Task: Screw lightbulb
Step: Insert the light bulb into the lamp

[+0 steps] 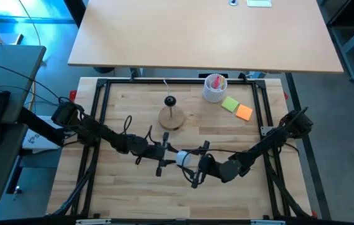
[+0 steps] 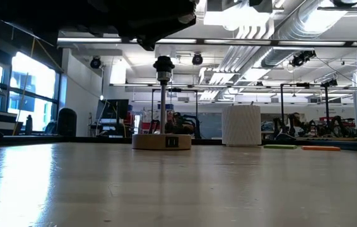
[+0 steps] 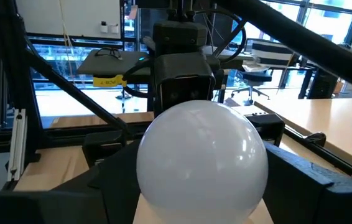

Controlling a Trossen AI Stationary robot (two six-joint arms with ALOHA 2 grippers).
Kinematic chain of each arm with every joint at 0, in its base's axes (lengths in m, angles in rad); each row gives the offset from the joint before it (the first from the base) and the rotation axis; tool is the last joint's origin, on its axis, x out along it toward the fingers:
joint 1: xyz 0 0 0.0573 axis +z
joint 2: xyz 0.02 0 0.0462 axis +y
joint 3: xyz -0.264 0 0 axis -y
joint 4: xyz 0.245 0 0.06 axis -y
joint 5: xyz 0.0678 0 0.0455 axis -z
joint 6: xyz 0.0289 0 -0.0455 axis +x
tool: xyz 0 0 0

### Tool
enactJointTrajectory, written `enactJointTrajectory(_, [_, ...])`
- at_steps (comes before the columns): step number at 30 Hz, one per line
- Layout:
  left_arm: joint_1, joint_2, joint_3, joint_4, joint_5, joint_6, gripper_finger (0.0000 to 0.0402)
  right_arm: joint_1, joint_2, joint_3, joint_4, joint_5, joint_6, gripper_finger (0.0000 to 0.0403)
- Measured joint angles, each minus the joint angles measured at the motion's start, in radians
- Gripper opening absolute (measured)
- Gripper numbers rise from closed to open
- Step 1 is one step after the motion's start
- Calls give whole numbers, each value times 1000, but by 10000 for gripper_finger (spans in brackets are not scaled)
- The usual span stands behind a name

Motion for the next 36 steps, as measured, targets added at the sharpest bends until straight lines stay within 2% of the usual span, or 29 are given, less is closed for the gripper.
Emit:
enactJointTrajectory(3, [8,-1,1,-47,-12,4,147,0,0,0,2,7,-4,265])
enactJointTrajectory(6, [21,0,0,-126,-68,-28,152,9,-24,0,8,-6,-22,264])
enactJointTrajectory(12, [53,0,-5,-304,-98,-55,158,19,-146,0,-42,10,-110,264])
enactJointTrajectory(14, [88,0,-42,-279,-99,-32,158,3,-206,0,-114,-6,-130,264])
enactJointTrajectory(17, [180,0,-150,-115,-60,-39,158,-64,-309,0,-273,-144,-85,264])
enactJointTrajectory(20, [286,0,-271,136,21,-80,158,-170,-392,1,-429,-373,-2,264])
enactJointTrajectory(22, [338,0,-340,296,42,-90,158,-251,-426,1,-484,-496,28,264])
enactJointTrajectory(25, [395,0,-400,477,43,-78,158,-365,-452,1,-484,-610,24,264])
enactJointTrajectory(28, [444,0,-421,517,39,-73,158,-487,-458,1,-468,-717,35,264])
enactJointTrajectory(32, [504,0,-415,484,39,-52,159,-642,-448,1,-462,-844,81,264])
enactJointTrajectory(36, [544,0,-398,486,39,10,159,-774,-423,2,-403,-1032,102,264])
